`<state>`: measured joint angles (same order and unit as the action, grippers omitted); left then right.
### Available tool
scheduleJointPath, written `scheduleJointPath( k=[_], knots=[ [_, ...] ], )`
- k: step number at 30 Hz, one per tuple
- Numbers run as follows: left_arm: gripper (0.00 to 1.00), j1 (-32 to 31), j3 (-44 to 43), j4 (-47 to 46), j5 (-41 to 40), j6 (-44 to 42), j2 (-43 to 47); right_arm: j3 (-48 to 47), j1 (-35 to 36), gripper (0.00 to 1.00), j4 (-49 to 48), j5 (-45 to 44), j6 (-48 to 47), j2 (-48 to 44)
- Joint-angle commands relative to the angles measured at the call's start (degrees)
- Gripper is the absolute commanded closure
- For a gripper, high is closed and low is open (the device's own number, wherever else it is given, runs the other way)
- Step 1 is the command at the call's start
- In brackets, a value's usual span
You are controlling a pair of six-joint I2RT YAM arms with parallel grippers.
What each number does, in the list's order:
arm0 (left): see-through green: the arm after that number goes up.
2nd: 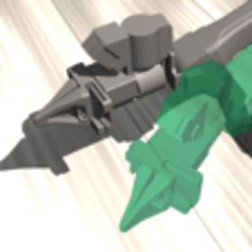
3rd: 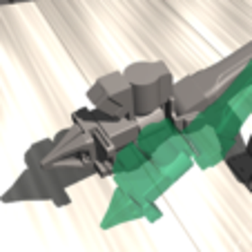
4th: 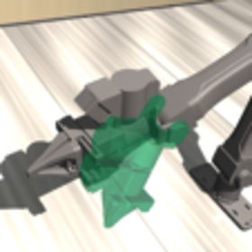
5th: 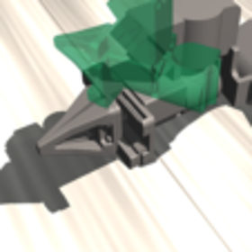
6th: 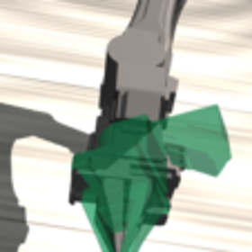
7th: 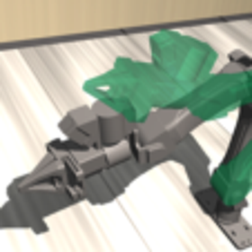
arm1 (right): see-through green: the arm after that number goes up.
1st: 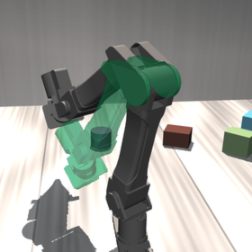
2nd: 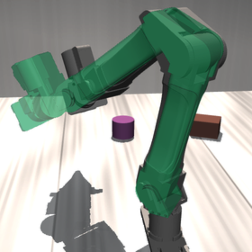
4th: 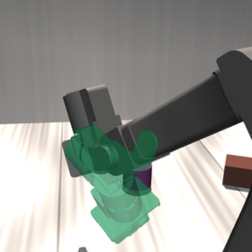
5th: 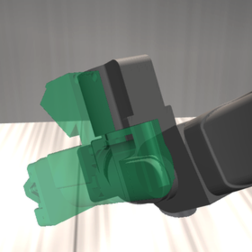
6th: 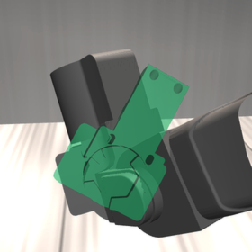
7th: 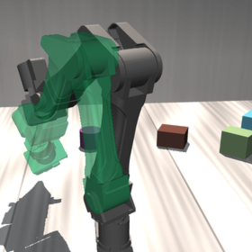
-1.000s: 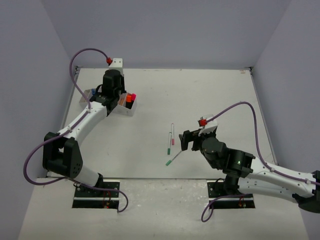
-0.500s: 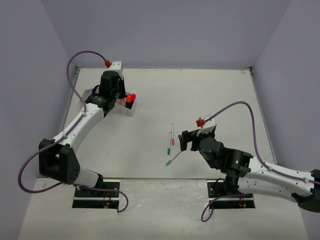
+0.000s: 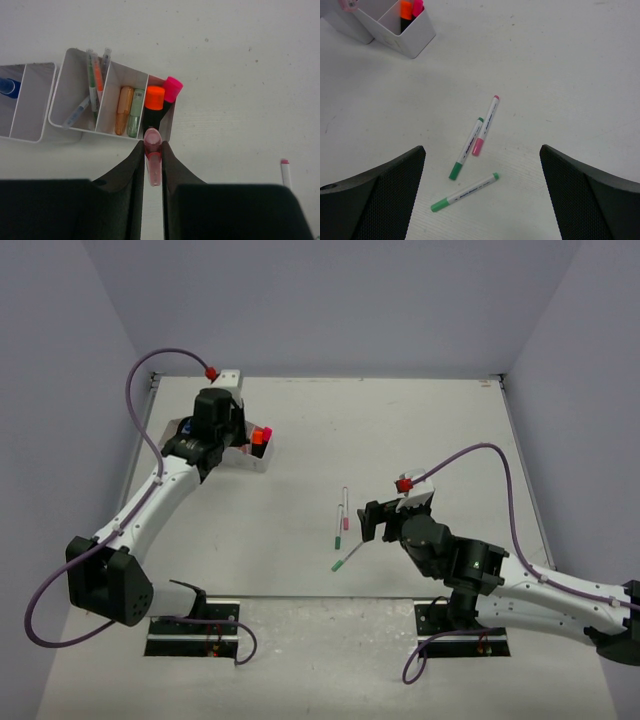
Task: Sort the stationery into containers
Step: Place the pen in the storage box.
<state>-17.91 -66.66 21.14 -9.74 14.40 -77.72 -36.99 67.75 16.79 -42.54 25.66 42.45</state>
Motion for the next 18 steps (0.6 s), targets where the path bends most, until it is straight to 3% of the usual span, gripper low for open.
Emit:
scheduleJointPath(
  k=[1, 18],
  knots=[
    [1.00, 0.2, 1.0, 1.8, 0.5, -0.9, 2.3, -0.3, -0.1, 0.01, -0.4, -1.4, 1.4, -0.6],
    [1.00, 0.2, 2.5, 1.1, 1.4, -1.3, 1.1, -0.4, -0.1, 0.01, -0.3, -1.7, 1.3, -0.3]
  ],
)
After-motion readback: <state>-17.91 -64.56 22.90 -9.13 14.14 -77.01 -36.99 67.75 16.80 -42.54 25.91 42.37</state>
